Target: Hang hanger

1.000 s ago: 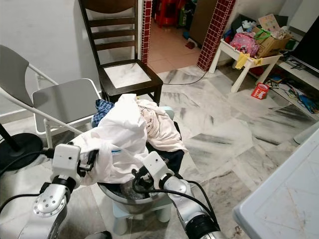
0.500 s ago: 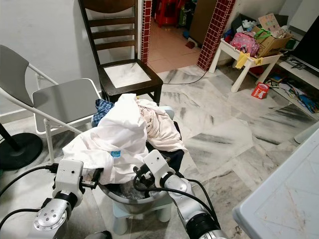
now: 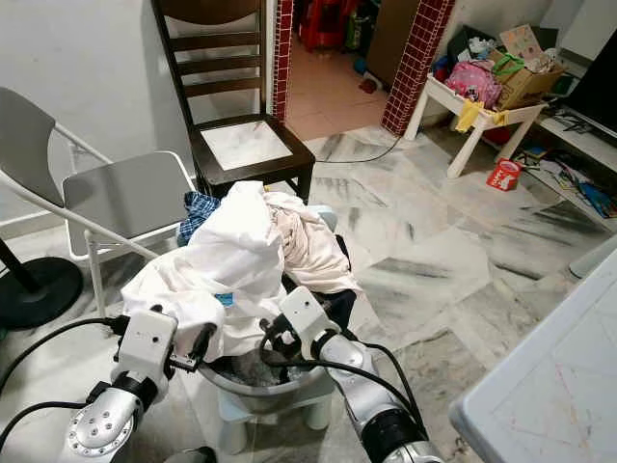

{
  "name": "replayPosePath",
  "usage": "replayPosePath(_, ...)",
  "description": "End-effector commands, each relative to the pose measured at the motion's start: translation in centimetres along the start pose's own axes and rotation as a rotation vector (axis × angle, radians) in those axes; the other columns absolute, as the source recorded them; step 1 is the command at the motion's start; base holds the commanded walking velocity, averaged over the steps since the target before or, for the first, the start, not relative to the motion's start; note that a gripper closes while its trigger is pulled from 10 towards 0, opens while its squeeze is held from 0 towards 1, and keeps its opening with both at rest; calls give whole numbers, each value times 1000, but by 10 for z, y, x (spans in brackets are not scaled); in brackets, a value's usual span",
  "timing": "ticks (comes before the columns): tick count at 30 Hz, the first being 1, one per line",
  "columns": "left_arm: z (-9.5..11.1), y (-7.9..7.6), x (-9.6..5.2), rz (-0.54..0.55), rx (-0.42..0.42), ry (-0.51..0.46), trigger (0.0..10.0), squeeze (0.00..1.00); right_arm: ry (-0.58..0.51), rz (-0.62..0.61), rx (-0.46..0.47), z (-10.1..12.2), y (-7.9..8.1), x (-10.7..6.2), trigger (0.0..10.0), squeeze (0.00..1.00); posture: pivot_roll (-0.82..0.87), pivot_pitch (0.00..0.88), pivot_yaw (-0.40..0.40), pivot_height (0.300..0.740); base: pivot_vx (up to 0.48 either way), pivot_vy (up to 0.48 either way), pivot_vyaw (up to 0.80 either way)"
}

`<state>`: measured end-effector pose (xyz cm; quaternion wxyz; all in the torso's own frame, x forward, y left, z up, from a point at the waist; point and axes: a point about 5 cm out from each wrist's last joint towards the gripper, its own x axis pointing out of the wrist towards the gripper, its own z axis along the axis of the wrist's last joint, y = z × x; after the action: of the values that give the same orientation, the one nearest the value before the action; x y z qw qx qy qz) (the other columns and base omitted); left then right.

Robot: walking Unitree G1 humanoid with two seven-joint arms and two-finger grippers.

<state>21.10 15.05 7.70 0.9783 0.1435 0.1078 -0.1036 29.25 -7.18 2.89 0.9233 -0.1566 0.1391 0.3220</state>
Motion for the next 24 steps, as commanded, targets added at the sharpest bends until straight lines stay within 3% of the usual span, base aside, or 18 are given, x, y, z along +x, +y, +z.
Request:
replayPosePath(1,-1,-8,-3,-54,15,25,10000,1000,13,-24,4,-3,-7,-2,10000,0,122,87,-104,740,0,0,0)
replayPosePath(5,-12,-15,-8,-116,-60,122,10000,1000,14,-24,2,-3,-8,-2,10000,0,122,88,-106,740,0,0,0)
replayPosePath(14,4,-21,-5,-188,-69,26,10000,1000,14,-28,2,-3,-9,-2,10000,0,121,89,-106,740,0,0,0)
replayPosePath(20,25,2,-1,11,-55,-102,10000,1000,14,-31,2,-3,-10,-2,10000,0,120,91,-105,740,0,0,0)
replayPosePath(24,27,18,-2,134,-50,-131,10000,1000,15,-31,2,-3,-10,-2,10000,0,121,93,-108,740,0,0,0)
